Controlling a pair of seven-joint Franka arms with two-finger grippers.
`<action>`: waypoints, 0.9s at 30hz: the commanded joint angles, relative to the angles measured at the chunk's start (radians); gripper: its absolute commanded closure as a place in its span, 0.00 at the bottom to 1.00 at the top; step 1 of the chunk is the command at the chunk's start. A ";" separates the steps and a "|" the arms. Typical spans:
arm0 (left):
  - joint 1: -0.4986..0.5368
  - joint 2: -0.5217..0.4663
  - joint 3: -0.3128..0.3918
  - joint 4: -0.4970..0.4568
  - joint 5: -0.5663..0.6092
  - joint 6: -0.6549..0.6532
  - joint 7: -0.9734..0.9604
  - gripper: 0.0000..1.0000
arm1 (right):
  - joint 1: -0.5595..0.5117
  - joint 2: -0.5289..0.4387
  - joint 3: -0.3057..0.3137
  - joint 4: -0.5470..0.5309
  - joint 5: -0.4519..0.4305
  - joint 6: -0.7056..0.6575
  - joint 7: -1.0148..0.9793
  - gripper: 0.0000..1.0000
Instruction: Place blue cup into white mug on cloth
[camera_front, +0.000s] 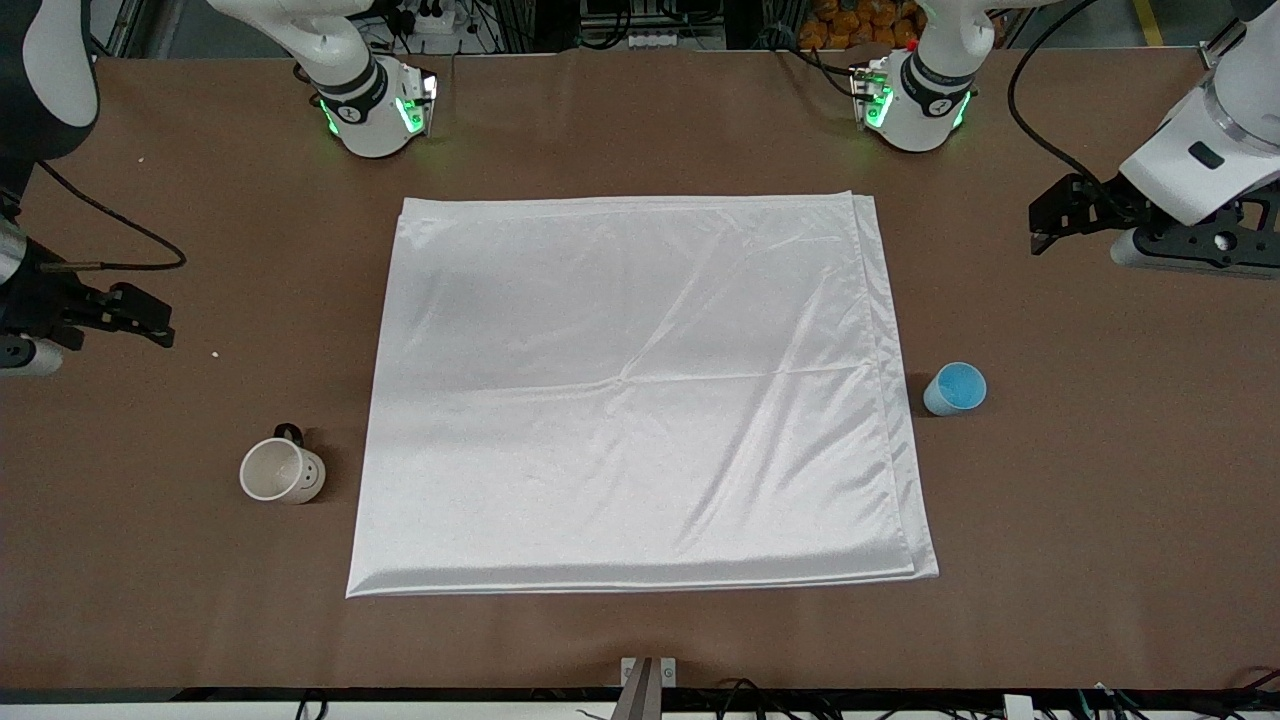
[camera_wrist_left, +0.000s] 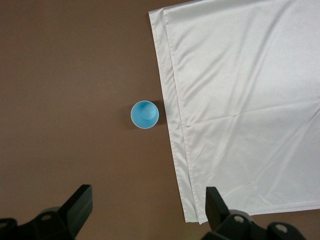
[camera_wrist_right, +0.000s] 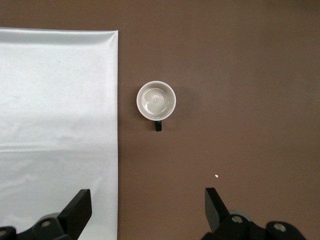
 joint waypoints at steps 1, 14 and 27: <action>0.002 0.009 -0.006 0.020 -0.006 -0.003 -0.012 0.00 | -0.024 -0.043 0.023 -0.015 -0.004 0.004 0.013 0.00; 0.001 0.009 -0.004 0.020 -0.006 -0.003 -0.015 0.00 | -0.008 -0.055 0.001 -0.024 0.031 0.001 0.014 0.00; -0.008 0.012 -0.009 0.016 -0.006 -0.003 -0.016 0.00 | 0.025 -0.055 -0.032 -0.024 0.031 0.001 0.014 0.00</action>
